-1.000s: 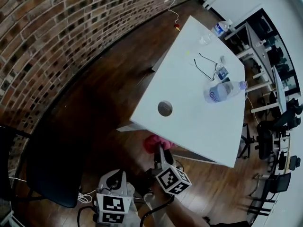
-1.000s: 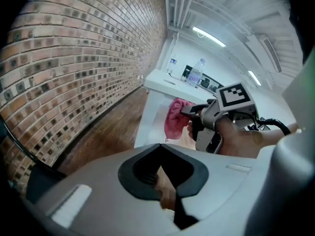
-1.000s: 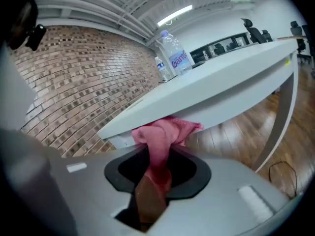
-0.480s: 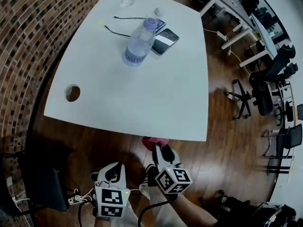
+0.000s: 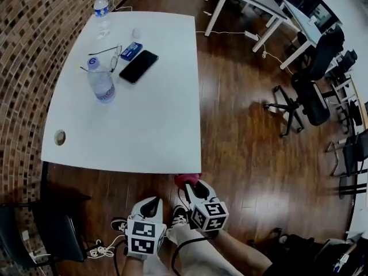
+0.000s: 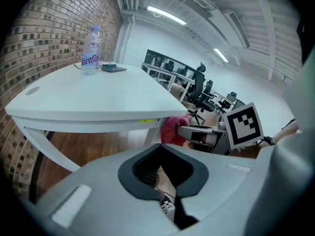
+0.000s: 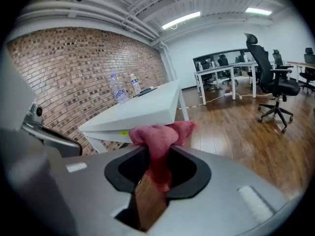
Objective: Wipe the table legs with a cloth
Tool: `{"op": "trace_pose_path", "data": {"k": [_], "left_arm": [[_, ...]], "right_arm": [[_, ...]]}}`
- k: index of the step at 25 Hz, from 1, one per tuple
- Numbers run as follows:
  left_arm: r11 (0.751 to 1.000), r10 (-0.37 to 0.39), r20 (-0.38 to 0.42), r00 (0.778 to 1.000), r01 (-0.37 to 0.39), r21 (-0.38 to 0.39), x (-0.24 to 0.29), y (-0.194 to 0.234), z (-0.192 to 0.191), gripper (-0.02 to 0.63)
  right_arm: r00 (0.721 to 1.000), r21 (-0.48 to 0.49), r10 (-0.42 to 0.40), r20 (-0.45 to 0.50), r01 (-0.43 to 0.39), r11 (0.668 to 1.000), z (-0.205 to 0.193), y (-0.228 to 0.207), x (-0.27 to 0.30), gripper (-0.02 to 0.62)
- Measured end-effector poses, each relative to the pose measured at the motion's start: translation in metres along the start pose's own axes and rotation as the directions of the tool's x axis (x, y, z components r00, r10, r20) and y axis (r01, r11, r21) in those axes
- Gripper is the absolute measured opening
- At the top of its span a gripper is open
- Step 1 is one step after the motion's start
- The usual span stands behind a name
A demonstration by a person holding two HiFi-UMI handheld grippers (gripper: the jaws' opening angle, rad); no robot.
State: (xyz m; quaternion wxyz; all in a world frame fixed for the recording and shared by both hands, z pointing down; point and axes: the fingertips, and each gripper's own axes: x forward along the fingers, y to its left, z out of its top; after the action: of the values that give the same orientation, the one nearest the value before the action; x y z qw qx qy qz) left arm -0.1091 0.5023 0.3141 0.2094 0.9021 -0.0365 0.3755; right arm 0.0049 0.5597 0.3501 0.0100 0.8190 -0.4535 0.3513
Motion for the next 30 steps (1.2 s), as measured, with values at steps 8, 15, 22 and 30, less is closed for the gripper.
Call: {"op": "trace_pose_path", "data": {"k": [8,15,22,30], "left_arm": [[0.997,-0.01,-0.036,0.999,0.013,0.08,-0.052,-0.064,0.039,0.0],[0.99,-0.036,-0.083,0.996,0.047,0.13,-0.101,-0.103,0.077,0.0],[0.98,-0.077,-0.04,0.996,0.083,0.182,-0.162,-0.11,0.11,0.0],[0.987,-0.069,0.058,0.996,0.06,0.147,-0.214,-0.074,0.106,0.0]], "right_arm": [[0.985,-0.107,0.123,-0.12,-0.136,0.985,0.048,0.027,-0.071,0.104],[0.939,-0.267,0.238,-0.247,-0.302,0.915,0.102,0.075,-0.123,0.101],[0.915,-0.412,0.239,-0.325,-0.365,0.835,0.146,0.13,-0.171,0.101],[0.932,-0.41,0.174,-0.317,-0.3,0.861,0.146,0.174,-0.186,0.101]]}}
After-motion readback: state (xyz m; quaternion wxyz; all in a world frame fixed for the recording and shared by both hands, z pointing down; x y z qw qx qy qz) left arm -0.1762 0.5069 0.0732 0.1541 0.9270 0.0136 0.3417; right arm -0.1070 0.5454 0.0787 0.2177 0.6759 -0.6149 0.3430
